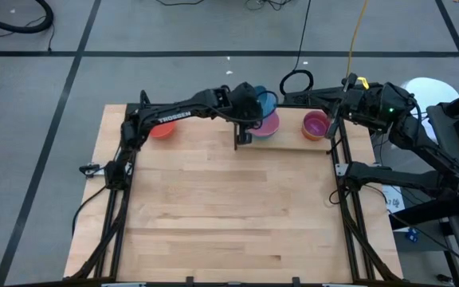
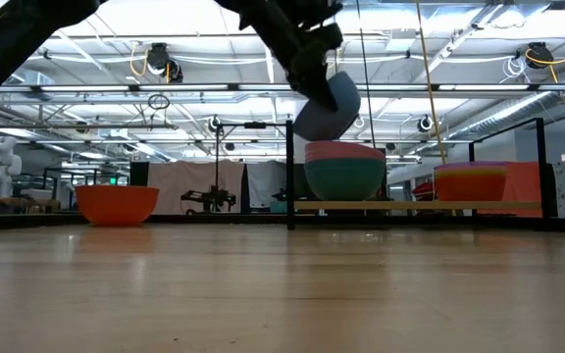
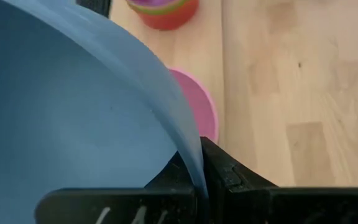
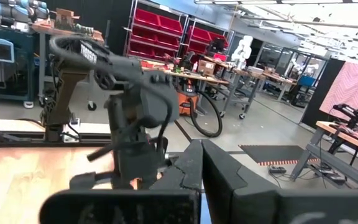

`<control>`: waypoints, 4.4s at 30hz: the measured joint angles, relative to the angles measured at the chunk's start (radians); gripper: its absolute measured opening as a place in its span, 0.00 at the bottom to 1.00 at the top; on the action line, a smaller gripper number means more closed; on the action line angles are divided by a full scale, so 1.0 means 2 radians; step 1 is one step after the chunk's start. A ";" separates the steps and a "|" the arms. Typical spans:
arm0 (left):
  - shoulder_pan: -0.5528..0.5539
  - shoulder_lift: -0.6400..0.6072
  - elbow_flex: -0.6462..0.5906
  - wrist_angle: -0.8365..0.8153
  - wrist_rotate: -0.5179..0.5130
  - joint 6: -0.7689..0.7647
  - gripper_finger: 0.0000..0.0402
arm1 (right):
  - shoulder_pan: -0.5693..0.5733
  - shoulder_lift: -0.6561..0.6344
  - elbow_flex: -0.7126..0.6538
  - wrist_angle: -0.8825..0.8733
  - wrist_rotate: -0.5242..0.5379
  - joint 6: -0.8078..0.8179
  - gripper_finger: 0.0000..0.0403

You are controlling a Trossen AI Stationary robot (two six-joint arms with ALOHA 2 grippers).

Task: Place and stack bowls onto a shelf
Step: Stack the large blue bowl on top of the large pink bowl on the shelf

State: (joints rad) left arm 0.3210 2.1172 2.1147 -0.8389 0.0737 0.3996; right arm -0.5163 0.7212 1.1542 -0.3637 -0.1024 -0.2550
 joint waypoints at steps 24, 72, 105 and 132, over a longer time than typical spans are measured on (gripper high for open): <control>-0.008 0.028 0.000 -0.012 -0.031 0.012 0.11 | 0.000 0.000 0.000 0.000 -0.001 0.000 0.00; -0.024 0.028 0.000 0.012 -0.056 0.025 0.18 | 0.000 -0.001 0.000 0.000 -0.001 -0.013 0.00; -0.035 0.053 0.012 0.027 -0.134 0.057 0.27 | 0.000 -0.001 0.000 0.000 -0.001 -0.013 0.00; -0.040 0.054 0.017 0.011 -0.173 0.061 0.27 | 0.000 -0.014 0.000 0.000 -0.001 -0.013 0.00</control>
State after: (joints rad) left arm 0.2414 2.2261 2.1490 -0.8177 -0.2723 0.5212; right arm -0.5159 0.6937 1.1542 -0.3636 -0.1043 -0.2813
